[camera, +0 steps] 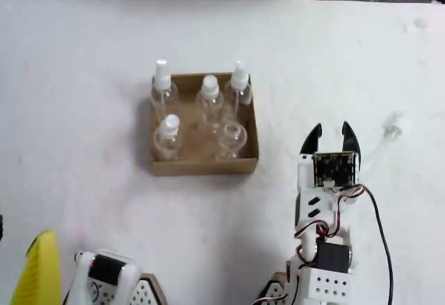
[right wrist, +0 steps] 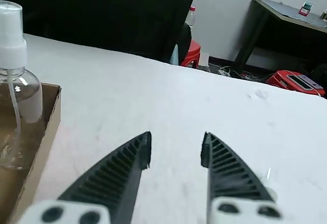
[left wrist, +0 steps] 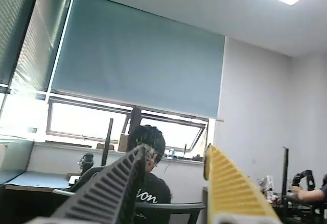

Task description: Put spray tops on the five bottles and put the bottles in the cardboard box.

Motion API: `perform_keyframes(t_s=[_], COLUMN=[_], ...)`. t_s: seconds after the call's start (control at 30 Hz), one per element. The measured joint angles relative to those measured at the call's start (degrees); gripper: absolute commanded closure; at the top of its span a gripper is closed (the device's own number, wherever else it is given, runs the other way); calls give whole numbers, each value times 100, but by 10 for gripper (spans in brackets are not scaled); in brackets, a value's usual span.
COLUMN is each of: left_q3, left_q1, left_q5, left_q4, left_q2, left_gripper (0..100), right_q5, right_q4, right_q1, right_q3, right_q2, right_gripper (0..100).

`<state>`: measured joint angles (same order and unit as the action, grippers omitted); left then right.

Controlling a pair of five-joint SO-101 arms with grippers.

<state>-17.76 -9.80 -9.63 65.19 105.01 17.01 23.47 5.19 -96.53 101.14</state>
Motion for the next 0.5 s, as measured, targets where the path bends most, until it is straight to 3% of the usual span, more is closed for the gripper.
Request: perform_keyframes(t_s=[0.23,0.5], left_q3=[176,220], left_q1=[-492,-554], left_q5=[-220,-273], left_q4=[44,44], left_q2=[0,0], left_gripper=[820,820], right_q5=[0,0], right_q4=[123,123], right_q1=[0,0], right_q3=[0,0], right_q2=[0,0], right_gripper=[858,858])
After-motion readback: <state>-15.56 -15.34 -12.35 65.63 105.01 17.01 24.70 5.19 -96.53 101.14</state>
